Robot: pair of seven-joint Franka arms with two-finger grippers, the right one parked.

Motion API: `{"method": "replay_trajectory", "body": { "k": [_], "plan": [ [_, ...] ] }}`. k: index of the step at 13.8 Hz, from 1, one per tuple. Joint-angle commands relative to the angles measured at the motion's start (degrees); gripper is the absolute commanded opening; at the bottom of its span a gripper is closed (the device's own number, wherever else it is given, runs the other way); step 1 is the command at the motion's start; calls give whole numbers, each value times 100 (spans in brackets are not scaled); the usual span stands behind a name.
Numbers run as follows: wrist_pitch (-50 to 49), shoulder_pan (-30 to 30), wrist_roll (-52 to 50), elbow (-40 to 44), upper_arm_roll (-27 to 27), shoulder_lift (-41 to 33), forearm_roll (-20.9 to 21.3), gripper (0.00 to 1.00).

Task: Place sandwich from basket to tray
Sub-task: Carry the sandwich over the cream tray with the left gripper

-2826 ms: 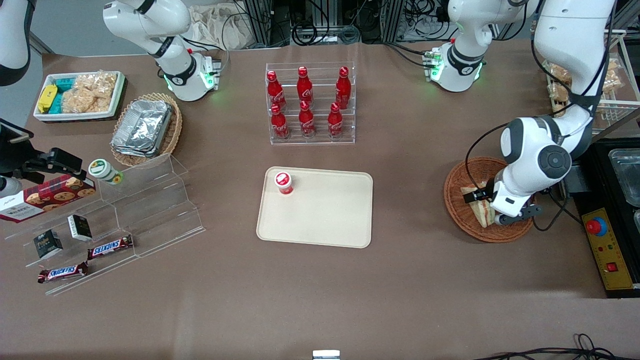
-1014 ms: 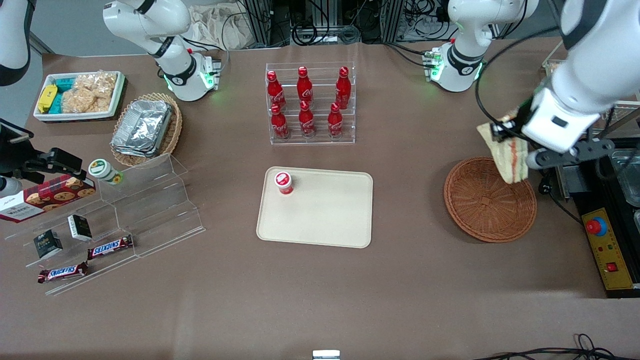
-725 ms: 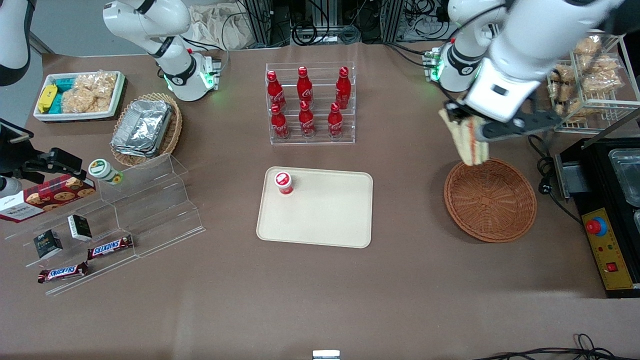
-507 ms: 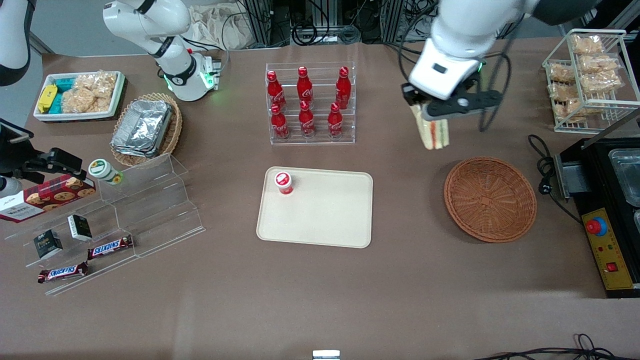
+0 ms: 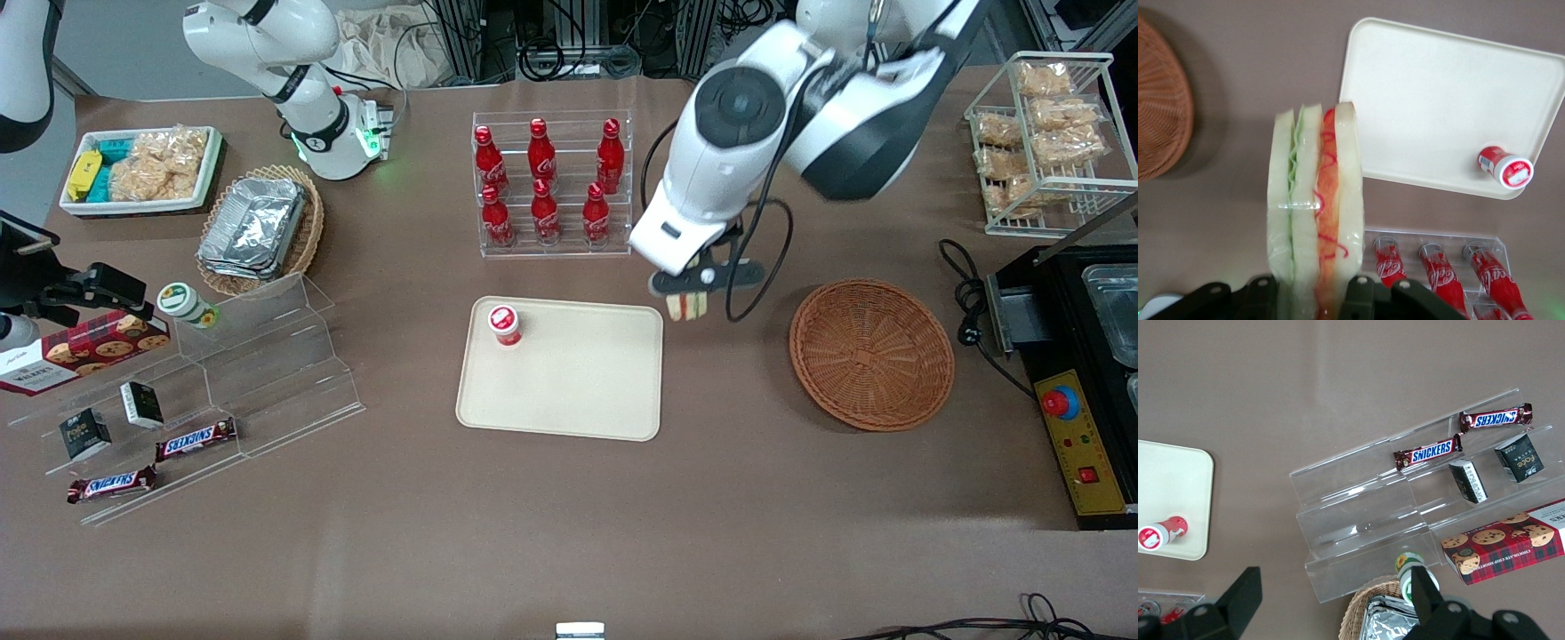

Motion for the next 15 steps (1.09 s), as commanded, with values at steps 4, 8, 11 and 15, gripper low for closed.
{"method": "replay_trajectory", "body": {
  "k": [4,8,11,15],
  "plan": [
    [1220,-535,-1206,153,-4,1659,1549,30],
    [1774,-632,-1400,188,75,2372,1877,30],
    [2144,-1096,-1462,215,731,2601,1877,30],
    [2461,-1326,-1462,223,1042,2769,1850,30]
  ]
}}
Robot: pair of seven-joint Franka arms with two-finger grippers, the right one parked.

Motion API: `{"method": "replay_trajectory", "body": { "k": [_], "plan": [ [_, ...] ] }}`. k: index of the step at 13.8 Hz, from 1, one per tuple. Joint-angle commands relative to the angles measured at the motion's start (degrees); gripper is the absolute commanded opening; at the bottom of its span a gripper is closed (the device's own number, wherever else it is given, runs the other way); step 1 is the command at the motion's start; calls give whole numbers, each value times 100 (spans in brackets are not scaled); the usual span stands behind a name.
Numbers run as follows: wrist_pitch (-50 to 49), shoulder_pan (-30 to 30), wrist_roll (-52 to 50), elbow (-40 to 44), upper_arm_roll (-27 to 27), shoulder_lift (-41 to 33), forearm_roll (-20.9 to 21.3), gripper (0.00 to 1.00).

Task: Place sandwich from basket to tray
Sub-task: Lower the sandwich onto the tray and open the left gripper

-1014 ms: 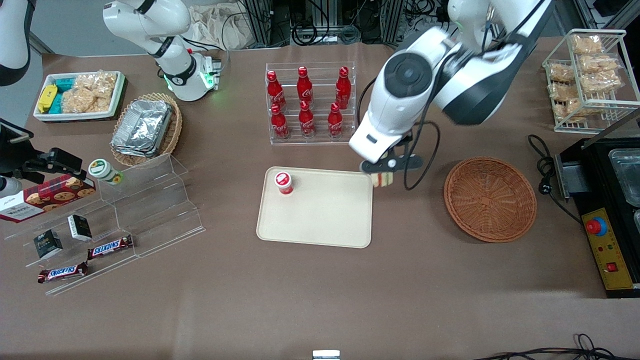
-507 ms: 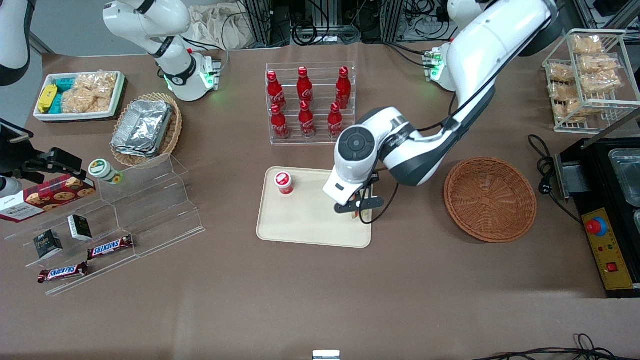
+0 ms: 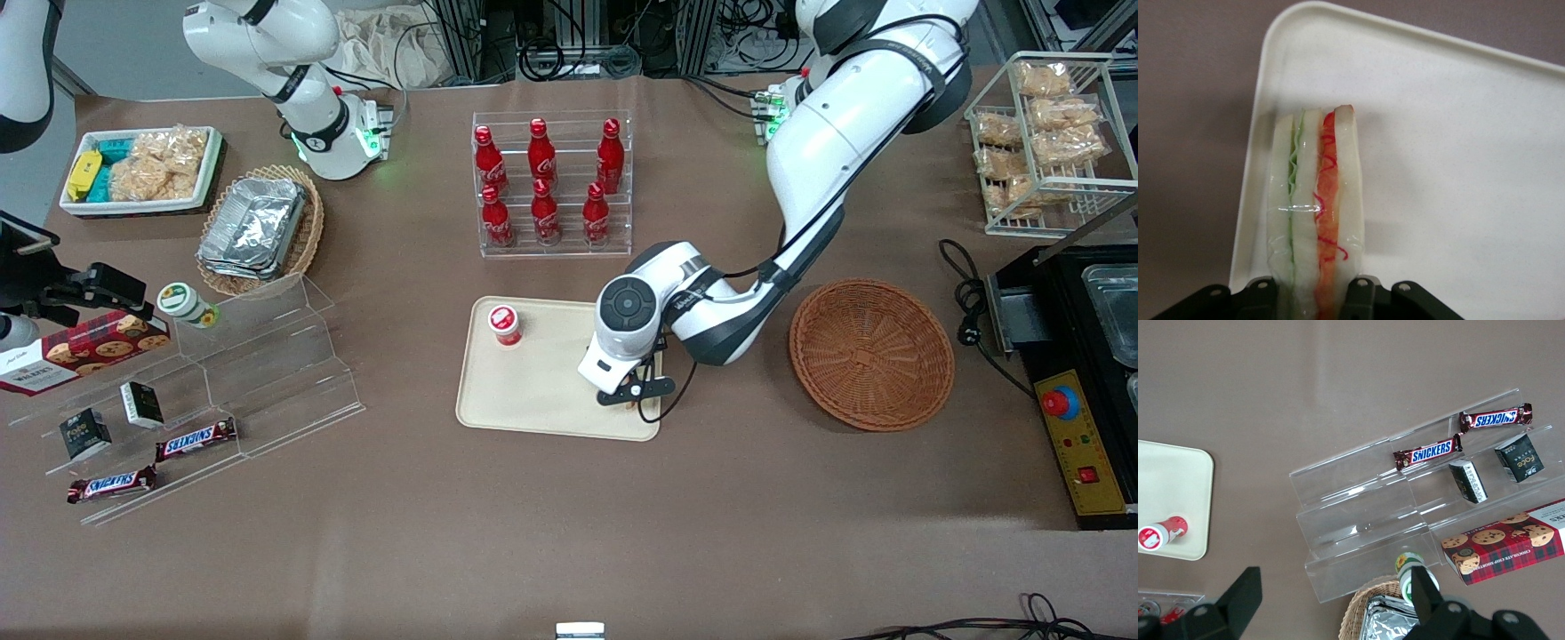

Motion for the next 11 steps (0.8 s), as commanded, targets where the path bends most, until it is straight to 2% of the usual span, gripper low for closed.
{"method": "replay_trajectory", "body": {
  "k": [1,2,3,4,8,11],
  "plan": [
    [95,-123,-108,193,75,109,80,34],
    [113,-123,-99,193,76,109,71,41],
    [113,-114,-90,193,76,109,62,54],
    [130,-114,-107,193,76,109,79,100],
    [218,-62,-476,193,76,21,44,100],
    [131,87,-888,219,67,-592,18,100]
  ]
}}
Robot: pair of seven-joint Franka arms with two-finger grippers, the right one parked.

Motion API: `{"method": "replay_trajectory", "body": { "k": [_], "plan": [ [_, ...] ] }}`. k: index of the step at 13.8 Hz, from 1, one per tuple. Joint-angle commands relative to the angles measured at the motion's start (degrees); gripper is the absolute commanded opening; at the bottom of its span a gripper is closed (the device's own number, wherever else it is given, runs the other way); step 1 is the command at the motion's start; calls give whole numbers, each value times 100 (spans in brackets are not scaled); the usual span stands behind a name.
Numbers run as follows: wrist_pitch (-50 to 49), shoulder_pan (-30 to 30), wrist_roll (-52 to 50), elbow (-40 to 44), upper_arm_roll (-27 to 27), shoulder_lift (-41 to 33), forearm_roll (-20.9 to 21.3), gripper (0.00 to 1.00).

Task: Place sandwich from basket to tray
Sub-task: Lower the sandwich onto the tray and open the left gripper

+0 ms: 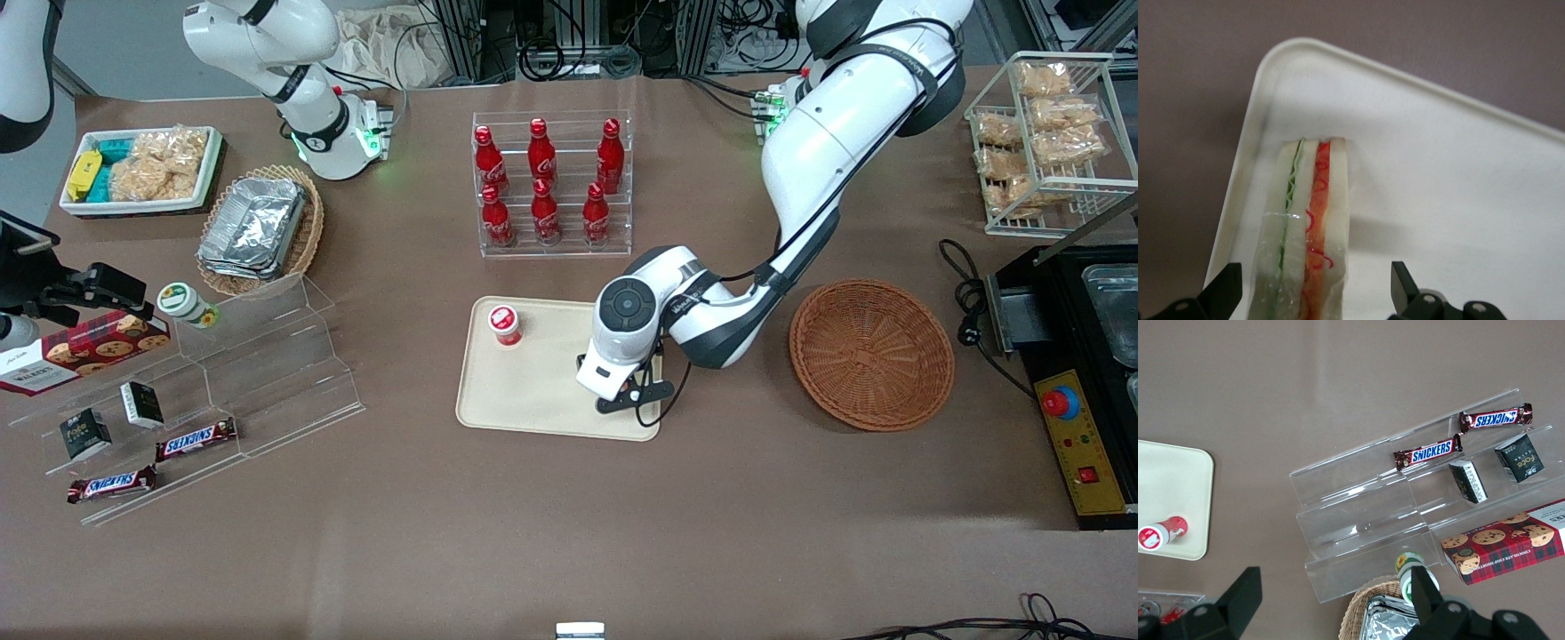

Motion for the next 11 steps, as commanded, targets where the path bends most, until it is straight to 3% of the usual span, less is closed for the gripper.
{"method": "replay_trajectory", "body": {
  "k": [1,4,11],
  "plan": [
    [-232,144,-478,-46,8,-750,18,100],
    [-908,179,-752,-29,25,-1410,-17,100],
    [-1411,180,-568,-64,885,-2500,-762,100]
  ]
}}
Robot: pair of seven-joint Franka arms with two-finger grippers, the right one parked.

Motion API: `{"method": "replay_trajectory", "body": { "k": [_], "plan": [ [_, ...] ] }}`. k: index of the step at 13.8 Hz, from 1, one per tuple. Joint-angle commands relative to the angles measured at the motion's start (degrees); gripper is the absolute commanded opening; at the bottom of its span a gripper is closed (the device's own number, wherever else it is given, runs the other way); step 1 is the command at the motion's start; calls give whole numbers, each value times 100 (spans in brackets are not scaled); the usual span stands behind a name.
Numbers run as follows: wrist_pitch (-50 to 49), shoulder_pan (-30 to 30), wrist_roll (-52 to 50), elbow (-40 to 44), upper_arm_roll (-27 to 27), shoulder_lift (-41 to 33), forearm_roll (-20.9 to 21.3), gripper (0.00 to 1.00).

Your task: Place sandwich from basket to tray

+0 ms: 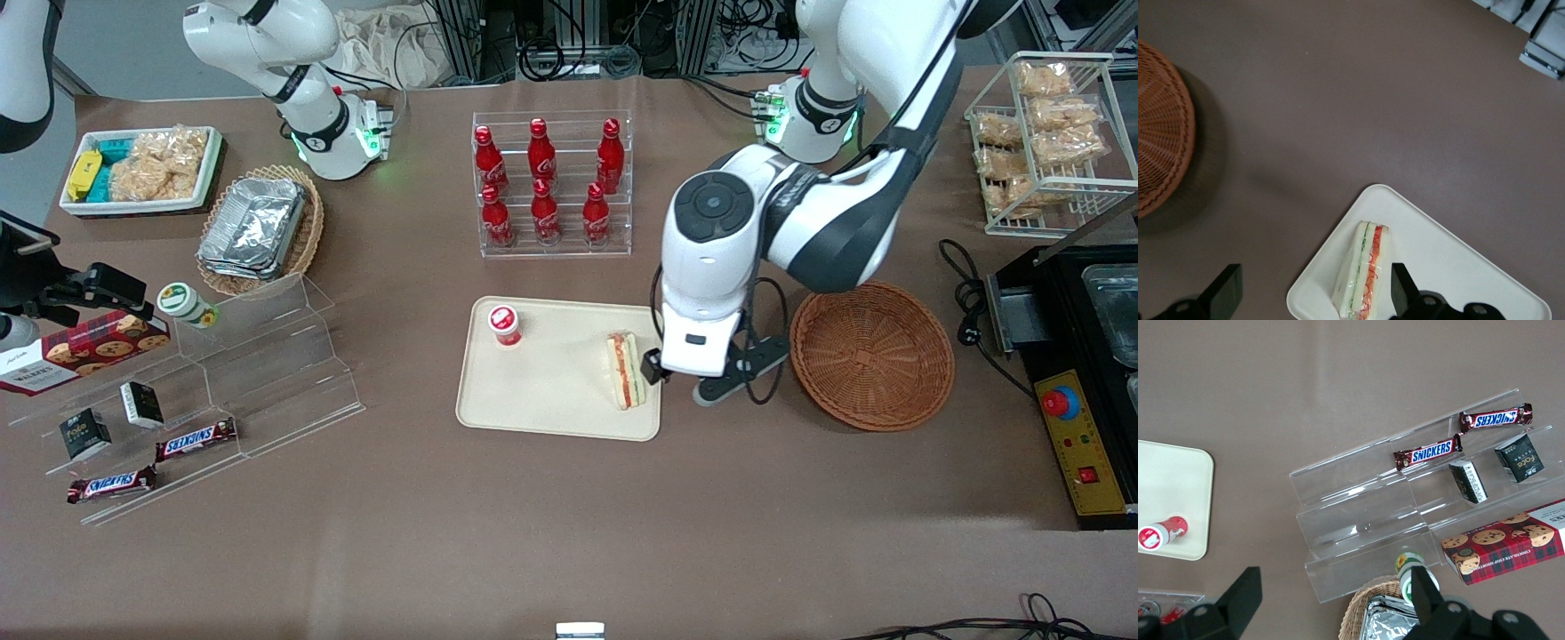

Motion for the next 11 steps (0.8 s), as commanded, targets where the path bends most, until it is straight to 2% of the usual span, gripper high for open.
{"method": "replay_trajectory", "body": {
  "k": [1,4,9,11],
  "plan": [
    [-73,-13,296,-195,373,-472,-426,100],
    [-318,4,1095,-195,751,-753,-909,100],
    [-854,-13,3194,-309,1884,-1307,-1814,100],
    [-1021,-48,4082,-449,2349,-1526,-1991,100]
  ]
}}
